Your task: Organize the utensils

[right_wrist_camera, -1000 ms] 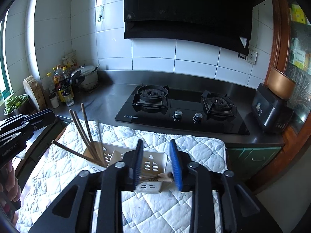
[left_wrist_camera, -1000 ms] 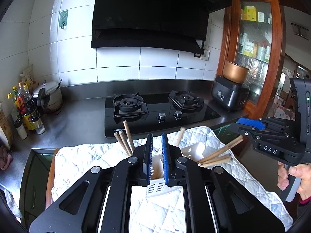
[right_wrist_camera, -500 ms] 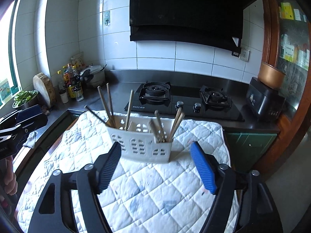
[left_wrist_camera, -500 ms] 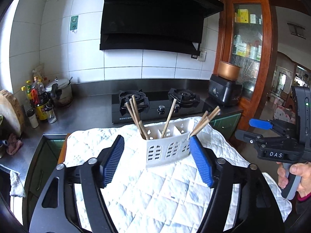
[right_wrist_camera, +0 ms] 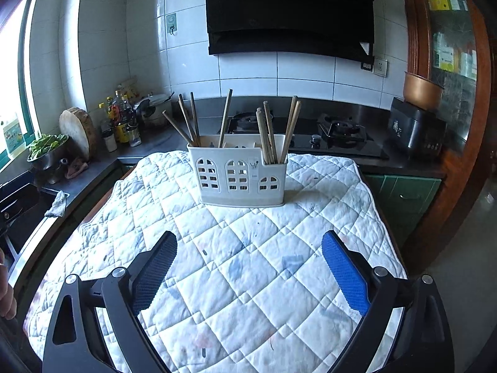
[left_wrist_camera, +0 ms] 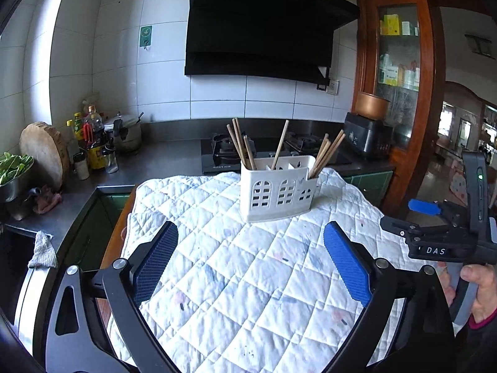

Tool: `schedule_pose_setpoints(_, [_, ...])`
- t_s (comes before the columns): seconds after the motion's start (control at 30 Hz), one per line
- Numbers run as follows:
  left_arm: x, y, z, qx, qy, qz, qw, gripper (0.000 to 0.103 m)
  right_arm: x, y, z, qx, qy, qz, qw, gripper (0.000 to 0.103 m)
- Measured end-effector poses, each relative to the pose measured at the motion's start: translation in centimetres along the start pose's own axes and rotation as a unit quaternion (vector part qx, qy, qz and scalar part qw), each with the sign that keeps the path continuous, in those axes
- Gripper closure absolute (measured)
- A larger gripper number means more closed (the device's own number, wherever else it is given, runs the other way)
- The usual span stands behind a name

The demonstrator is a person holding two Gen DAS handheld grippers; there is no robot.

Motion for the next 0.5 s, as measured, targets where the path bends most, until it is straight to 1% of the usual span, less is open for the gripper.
schedule_pose_setpoints(0.07, [1.5, -0.3, -0.2, -0.004, -0.006, -0.012, 0.9999, 0.009, 1.5, -0.5, -0.3, 0.005, 0.002, 0.002, 1.000, 0.011])
schedule_pose_setpoints(0.17, [3.6, -0.8, -0.9, 0.001, -0.021, -0.026, 0.9994, 0.009, 3.7, -1.5, -0.7, 0.007, 0.007, 0.003, 1.000, 0.010])
schedule_pose_setpoints(0.3, [5.7, -1.6, -1.4, 0.002, -0.034, -0.035, 0.9988, 0.009, 5.7, -2.9, -1.2, 0.020, 0.006, 0.011, 1.000, 0.009])
schedule_pose_setpoints(0.43, [7.5, -2.2, -1.6, -0.020, -0.023, -0.041, 0.9987, 0.008, 7.1, -4.0, -1.7, 0.020, 0.017, 0.015, 1.000, 0.008])
schedule_pose_setpoints(0.5, [8.2, -2.5, -1.6, -0.019, -0.021, -0.044, 0.9986, 0.008, 7.8, -4.4, -2.1, 0.023, 0.014, 0.015, 1.000, 0.008])
Point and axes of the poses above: each gripper's, at about its wrist camera, not at the fingertips, and y roughly the way its jaws point, z to its right, x to its underside, the point moved 4 cm from there along y, roughly the way its jaws point, and after that the axes turned 7 degrees about -x, right-handed, at the moved point
